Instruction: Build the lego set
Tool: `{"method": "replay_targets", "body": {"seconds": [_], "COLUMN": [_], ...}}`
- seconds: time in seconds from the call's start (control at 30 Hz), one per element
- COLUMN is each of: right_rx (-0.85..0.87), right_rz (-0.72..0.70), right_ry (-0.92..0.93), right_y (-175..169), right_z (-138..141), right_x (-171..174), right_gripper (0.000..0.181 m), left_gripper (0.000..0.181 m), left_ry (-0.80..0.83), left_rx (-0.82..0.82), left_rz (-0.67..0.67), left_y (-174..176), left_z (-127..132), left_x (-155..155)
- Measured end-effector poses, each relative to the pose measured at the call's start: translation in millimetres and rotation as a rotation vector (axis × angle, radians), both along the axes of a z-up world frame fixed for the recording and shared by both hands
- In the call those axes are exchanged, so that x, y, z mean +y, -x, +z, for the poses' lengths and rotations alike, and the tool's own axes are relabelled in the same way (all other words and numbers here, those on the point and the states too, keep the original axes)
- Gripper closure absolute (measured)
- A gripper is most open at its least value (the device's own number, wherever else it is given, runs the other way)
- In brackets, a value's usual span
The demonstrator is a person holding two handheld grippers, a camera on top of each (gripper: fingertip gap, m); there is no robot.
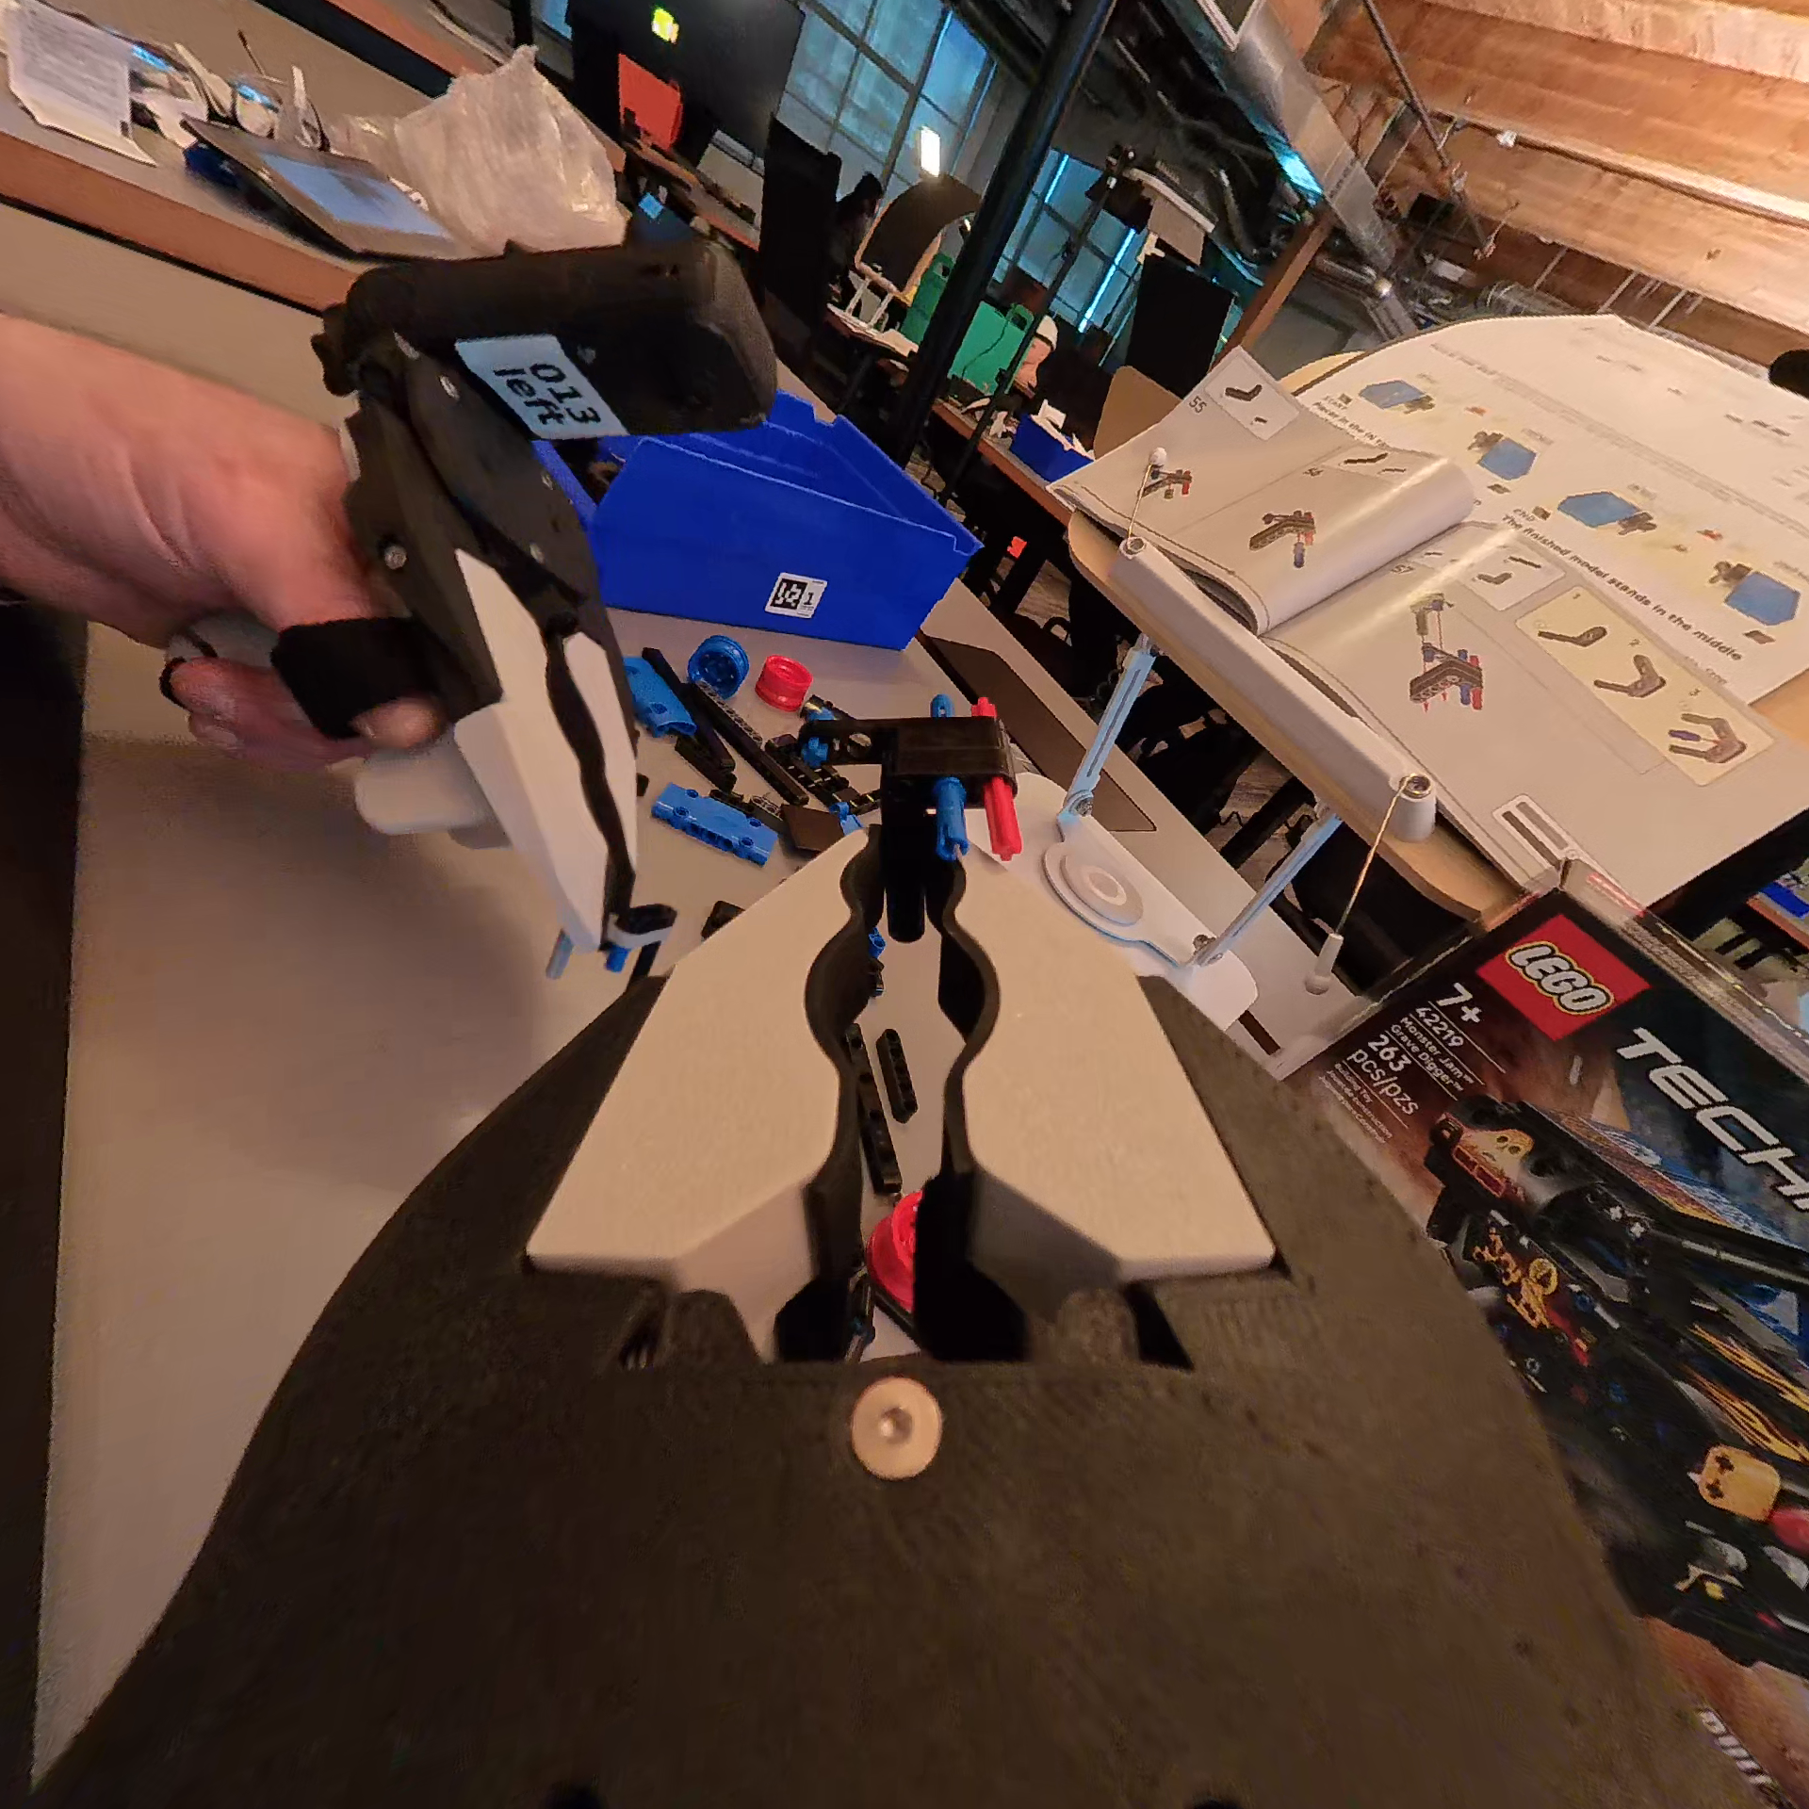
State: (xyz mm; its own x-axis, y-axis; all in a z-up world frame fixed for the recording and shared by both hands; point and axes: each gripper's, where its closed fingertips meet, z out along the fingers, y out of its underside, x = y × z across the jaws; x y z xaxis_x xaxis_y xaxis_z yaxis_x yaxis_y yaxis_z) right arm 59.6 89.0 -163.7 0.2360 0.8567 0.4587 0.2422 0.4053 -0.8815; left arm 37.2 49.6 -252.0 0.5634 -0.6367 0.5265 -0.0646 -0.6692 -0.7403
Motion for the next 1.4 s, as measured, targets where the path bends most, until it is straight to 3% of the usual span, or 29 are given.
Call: {"method": "replay_targets", "body": {"seconds": [0.33,0.7,0.8,1.07,1.27,1.4], "right_rx": [-0.003,-0.002,0.000,0.011,0.015,0.022], "right_rz": [0.002,0.002,0.002,0.000,0.001,-0.004], "right_ry": [0.010,0.009,0.011,0.018,0.019,0.021], "right_y": [0,-1,-1,-3,-3,-5], "right_z": [-2,-2,-1,1,1,3], "right_x": [1,0,0,2,2,3], "right_gripper": [0.176,0.176,0.176,0.176,0.176,0.176], "left_gripper": [0.176,0.175,0.166,0.153,0.153,0.154], "left_ry": [0.048,0.054,0.053,0.016,-0.094,-0.146], "left_rx": [0.170,0.277,0.295,0.254,0.345,0.523], "left_rz": [-0.028,-0.026,-0.029,-0.084,-0.140,-0.180], "left_y": [4,5,4,11,29,43], "left_z": [-33,-46,-49,-26,-1,-12], "left_x": [-9,-11,-12,-25,-21,-10]}}
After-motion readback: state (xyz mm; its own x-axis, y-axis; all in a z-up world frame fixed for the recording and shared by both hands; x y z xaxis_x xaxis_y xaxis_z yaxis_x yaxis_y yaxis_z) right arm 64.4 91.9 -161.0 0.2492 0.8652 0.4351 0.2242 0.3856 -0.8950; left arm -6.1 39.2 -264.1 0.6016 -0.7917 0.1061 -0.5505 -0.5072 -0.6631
